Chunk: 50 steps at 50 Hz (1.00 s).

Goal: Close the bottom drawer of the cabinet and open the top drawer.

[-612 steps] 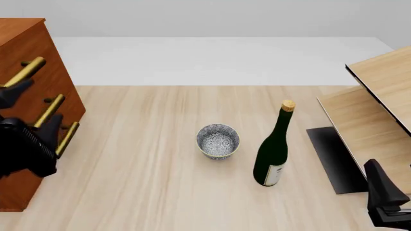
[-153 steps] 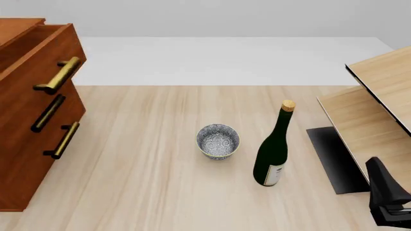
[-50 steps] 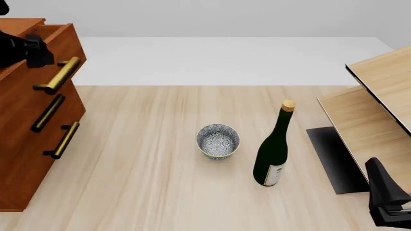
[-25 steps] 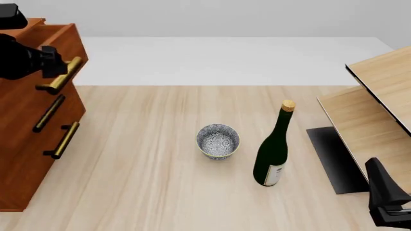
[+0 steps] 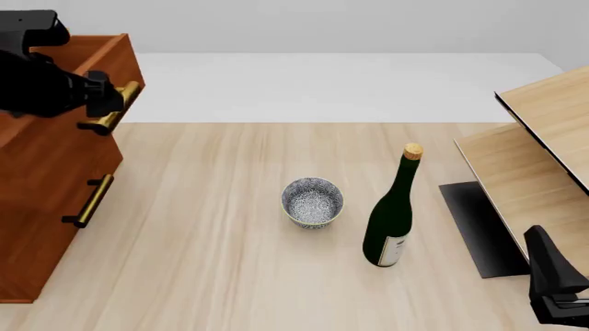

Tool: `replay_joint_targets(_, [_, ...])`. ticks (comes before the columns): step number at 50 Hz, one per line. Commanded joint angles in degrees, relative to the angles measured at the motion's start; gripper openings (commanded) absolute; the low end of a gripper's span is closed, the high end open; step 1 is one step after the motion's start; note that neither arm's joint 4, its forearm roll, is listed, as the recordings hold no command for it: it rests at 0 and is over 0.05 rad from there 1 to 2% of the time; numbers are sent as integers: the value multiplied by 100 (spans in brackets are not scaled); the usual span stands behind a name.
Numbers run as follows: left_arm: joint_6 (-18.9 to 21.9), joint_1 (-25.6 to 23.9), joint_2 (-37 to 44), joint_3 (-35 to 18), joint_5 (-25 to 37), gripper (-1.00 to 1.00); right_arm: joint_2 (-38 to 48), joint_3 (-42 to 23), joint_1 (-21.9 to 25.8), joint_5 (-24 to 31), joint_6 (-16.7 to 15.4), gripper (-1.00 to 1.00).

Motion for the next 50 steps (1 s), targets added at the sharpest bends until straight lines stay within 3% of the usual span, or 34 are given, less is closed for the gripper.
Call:
replay_joint_targets(1, [10,-477,-5,62,-51,100,-4,7,-13,-1,1,100])
replay_joint_targets(16, [110,-752,59,150,-207,100,-4,15,-33,-9,-10,100])
replay_joint_targets(50, [-91,-1415,157,360,-476,100,-3,22,-51,-6,-21,100])
